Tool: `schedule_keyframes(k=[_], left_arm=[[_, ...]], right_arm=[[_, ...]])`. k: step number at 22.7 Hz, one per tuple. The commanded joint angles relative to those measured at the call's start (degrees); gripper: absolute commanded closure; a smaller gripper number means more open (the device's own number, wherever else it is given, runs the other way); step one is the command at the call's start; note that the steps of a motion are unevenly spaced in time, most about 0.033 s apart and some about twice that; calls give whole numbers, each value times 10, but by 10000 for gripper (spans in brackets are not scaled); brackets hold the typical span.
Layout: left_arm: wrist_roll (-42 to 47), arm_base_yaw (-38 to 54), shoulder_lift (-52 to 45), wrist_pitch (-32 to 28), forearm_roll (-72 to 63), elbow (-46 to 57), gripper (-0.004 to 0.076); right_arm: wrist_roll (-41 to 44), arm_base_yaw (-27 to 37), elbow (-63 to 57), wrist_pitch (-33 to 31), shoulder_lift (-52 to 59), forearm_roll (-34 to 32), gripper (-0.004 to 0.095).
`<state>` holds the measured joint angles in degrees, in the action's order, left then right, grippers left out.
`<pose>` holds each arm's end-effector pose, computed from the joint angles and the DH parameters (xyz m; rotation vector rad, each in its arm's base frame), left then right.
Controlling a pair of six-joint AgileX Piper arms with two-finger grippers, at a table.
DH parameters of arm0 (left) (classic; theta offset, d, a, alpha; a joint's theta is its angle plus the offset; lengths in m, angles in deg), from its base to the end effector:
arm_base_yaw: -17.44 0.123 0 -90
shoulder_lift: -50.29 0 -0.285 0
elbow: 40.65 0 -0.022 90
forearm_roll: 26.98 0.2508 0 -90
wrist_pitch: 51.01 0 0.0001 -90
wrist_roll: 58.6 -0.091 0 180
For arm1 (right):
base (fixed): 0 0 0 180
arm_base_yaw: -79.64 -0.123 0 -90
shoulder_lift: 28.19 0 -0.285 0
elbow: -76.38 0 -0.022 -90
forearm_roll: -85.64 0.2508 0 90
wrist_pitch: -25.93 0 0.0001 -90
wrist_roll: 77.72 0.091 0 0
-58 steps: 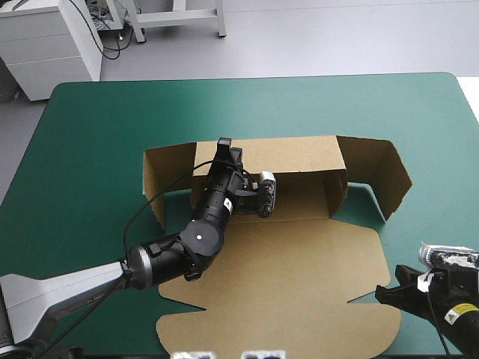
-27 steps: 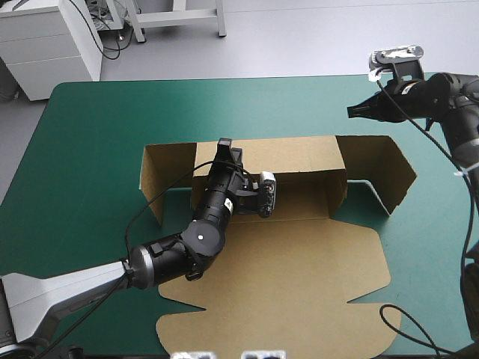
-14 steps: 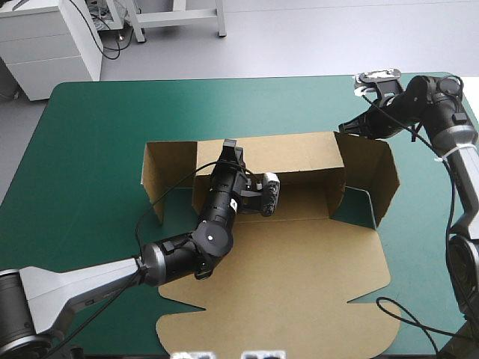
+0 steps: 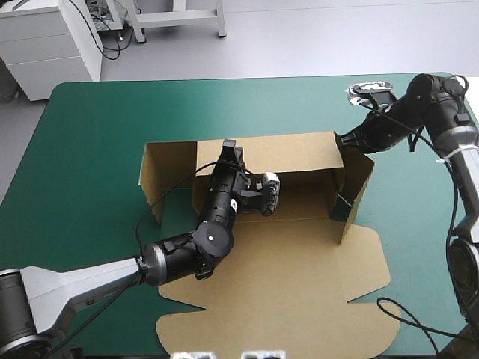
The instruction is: Fold the box
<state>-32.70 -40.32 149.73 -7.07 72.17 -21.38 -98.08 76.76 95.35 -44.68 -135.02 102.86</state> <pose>0.2339 -0.2539 0.2803 1.5161 1.1963 0.9420 0.3637 0.0438 0.3463 -0.4841 2.6650 0.3296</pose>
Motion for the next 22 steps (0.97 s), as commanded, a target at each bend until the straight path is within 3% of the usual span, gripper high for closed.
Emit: schedule_keyframes(k=[1, 8, 11, 16, 19, 22], left_arm=[[5, -3, -16, 13, 2, -12, 731], [5, -3, -16, 24, 5, -12, 731], [5, -3, -16, 31, 9, -12, 731], [5, -3, -16, 35, 30, -12, 731], [5, -3, -16, 35, 30, -12, 731], [5, -3, -16, 35, 30, -12, 731]], right_arm=[[-11, 3, 0, 2, 49, 19, 927], [-51, 3, -126, 54, 116, 31, 927], [-72, 3, -220, 138, 161, 65, 927], [-191, 3, -358, 267, 226, 142, 927], [-231, 3, -383, 271, 230, 149, 925], [-266, 3, -383, 227, 233, 149, 887]])
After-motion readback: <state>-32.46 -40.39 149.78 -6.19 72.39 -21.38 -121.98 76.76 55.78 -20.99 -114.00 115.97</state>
